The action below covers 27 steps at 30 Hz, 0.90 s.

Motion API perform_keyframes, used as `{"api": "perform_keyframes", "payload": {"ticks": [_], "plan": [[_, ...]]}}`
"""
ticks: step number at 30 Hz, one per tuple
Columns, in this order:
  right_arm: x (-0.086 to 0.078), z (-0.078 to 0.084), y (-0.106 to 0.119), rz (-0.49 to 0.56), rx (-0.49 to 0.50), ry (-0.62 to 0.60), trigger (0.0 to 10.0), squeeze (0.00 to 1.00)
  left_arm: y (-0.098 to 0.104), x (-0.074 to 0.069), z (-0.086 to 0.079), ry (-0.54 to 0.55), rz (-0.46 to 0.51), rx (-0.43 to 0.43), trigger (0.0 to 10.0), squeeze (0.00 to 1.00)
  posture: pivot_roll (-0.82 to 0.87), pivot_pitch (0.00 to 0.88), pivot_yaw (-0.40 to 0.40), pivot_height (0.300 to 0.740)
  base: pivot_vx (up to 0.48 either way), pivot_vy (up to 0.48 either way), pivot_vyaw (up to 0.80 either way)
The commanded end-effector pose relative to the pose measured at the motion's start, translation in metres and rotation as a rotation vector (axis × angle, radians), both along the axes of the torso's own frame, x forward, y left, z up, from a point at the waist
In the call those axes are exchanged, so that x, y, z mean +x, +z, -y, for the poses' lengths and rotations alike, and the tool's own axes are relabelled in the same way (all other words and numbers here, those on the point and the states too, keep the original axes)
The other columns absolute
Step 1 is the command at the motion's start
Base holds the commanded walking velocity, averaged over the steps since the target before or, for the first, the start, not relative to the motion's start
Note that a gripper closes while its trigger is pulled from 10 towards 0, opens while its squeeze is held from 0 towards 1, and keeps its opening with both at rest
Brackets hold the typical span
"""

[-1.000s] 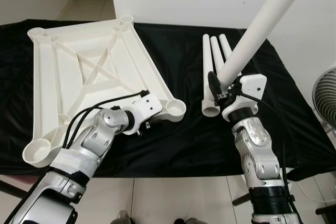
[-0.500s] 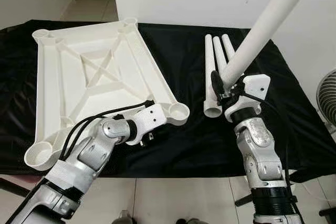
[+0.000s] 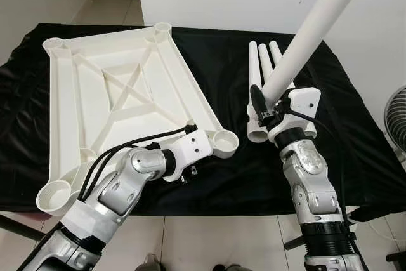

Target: Building children table

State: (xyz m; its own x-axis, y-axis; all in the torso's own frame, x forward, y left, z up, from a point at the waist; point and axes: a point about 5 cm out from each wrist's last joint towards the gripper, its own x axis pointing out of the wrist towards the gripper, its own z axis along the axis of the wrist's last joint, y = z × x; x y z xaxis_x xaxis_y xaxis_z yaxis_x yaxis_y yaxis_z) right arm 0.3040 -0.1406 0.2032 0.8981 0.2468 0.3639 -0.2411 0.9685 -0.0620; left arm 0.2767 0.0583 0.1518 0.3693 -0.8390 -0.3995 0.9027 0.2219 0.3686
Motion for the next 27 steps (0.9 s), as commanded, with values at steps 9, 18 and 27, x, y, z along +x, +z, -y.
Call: {"api": "perform_keyframes", "payload": {"ticks": [9,18,27], "plan": [[0.001,-0.026,-0.014,-0.073,-0.083,0.085,10.0,0.0,0.009,0.016,-0.003,0.079,0.013,-0.062,10.0,0.0,0.11,0.091,-0.007,0.74,0.0,0.0,0.0],[0.001,-0.039,-0.028,-0.117,-0.155,0.168,10.0,0.0,0.039,0.024,-0.017,0.237,0.014,-0.31,10.0,0.0,0.15,0.091,-0.044,0.74,0.0,0.0,0.0],[-0.004,-0.045,-0.035,-0.152,-0.172,0.231,10.0,0.0,0.028,0.017,-0.031,0.313,-0.005,-0.342,10.0,0.0,0.15,0.092,-0.063,0.74,0.0,0.0,0.0]]}}
